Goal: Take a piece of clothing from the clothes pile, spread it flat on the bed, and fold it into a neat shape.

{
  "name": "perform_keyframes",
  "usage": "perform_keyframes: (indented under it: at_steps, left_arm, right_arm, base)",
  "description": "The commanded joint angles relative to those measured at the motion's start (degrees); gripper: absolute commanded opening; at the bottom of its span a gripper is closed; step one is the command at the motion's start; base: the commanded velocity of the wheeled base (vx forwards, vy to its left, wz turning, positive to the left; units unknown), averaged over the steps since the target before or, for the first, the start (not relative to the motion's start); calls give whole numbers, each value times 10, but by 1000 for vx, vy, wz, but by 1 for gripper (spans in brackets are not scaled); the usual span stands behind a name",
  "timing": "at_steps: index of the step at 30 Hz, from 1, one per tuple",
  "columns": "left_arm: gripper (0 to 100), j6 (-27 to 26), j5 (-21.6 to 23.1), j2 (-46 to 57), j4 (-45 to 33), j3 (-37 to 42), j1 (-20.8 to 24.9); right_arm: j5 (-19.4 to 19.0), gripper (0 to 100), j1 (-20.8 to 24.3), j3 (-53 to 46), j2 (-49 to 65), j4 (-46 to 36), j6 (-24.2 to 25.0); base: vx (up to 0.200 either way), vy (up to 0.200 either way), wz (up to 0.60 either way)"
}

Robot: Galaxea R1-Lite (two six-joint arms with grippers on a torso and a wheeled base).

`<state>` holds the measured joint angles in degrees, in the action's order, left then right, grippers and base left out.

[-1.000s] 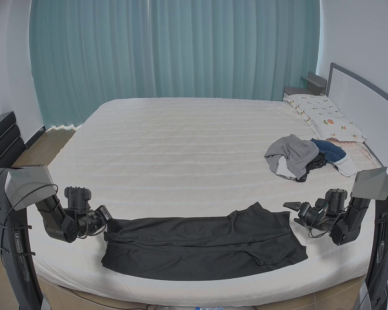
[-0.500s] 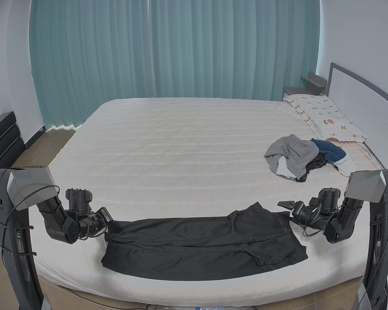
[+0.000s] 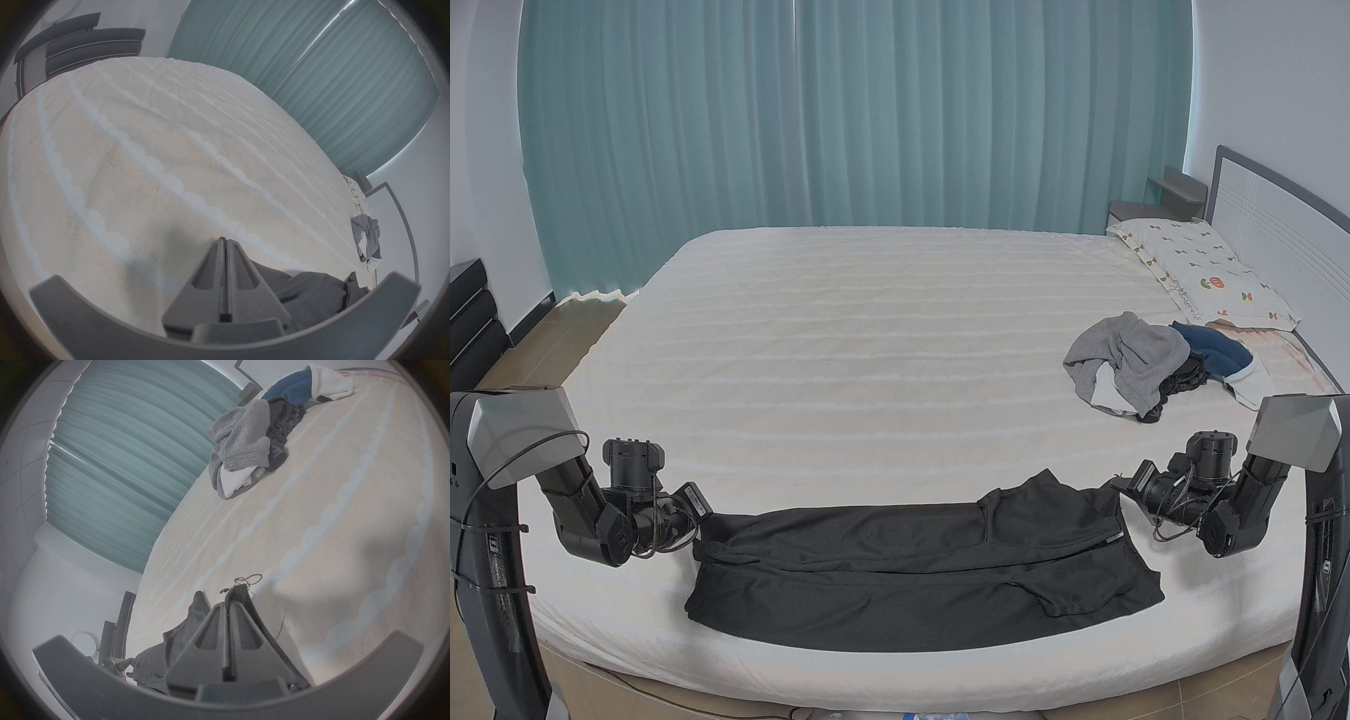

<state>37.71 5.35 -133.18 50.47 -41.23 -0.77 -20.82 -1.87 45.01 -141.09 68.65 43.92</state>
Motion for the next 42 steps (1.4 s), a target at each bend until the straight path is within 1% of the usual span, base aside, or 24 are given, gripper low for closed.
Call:
perform_keyframes:
  at_steps: [1, 7, 8, 9, 10, 16, 20, 21, 22, 25, 26, 27, 28, 30, 32, 33, 35, 37, 42]
  left_arm:
    - [0, 0, 0, -2, 0, 0, 0]
    - [0, -1, 1, -1, -1, 1, 0]
    - [0, -1, 1, -1, -2, 2, 0]
    - [0, -1, 2, -1, -2, 2, -1]
    - [100, 0, 3, 0, -4, 2, -1]
    - [100, 0, 5, 3, -5, 3, -1]
    - [100, -1, 7, 18, -1, 12, -6]
    - [100, -1, 13, 37, -4, 22, -7]
    - [100, -1, 22, 49, -5, 31, -7]
    - [100, -2, 40, 79, -9, 65, 3]
    - [100, -3, 40, 84, -13, 71, 13]
    - [100, -3, 40, 84, -13, 71, 13]
    - [100, -4, 33, 86, -29, 76, 35]
    - [100, -4, 31, 89, -40, 77, 39]
    - [100, -4, 26, 103, -85, 77, 47]
    - [100, -4, 26, 103, -85, 77, 47]
    - [100, -4, 26, 113, -136, 67, 48]
    - [100, -4, 24, 114, -152, 61, 48]
    - [100, -1, 23, 111, -159, 49, 47]
  right_arm:
    - [0, 0, -3, 4, -1, 0, 0]
    - [1, 0, -7, 4, -8, -1, -3]
    - [1, 100, -7, 2, -8, -1, -3]
    - [1, 100, -7, 1, -8, -1, -4]
    - [1, 100, -7, -1, -8, -1, -4]
    - [-4, 100, -9, -6, 0, 7, 5]
    - [-5, 100, -17, -24, 17, 19, 21]
    - [-6, 100, -20, -37, 28, 26, 36]
    - [-6, 100, -21, -45, 31, 30, 41]
    - [-5, 100, -18, -63, 35, 33, 42]
    - [-4, 100, -17, -68, 36, 36, 43]
    - [-4, 100, -17, -68, 36, 36, 43]
    - [-4, 100, -17, -79, 41, 45, 43]
    - [-4, 100, -17, -84, 43, 48, 43]
    - [-1, 100, -16, -95, 51, 51, 43]
    - [-1, 100, -16, -95, 51, 51, 43]
    - [0, 100, -15, -99, 52, 51, 43]
    - [0, 100, -14, -100, 53, 51, 43]
    - [0, 100, -13, -102, 54, 51, 43]
  base:
    - [0, 0, 0]
    - [0, 0, 0]
    - [0, 0, 0]
    - [0, 0, 0]
    - [0, 0, 0]
    - [0, 0, 0]
    - [0, 0, 0]
    - [0, 0, 0]
    - [0, 0, 0]
    - [0, 0, 0]
    - [0, 0, 0]
    - [0, 0, 0]
    - [0, 0, 0]
    - [0, 0, 0]
    - [0, 0, 0]
    - [0, 0, 0]
    - [0, 0, 0]
    - [0, 0, 0]
    - [0, 0, 0]
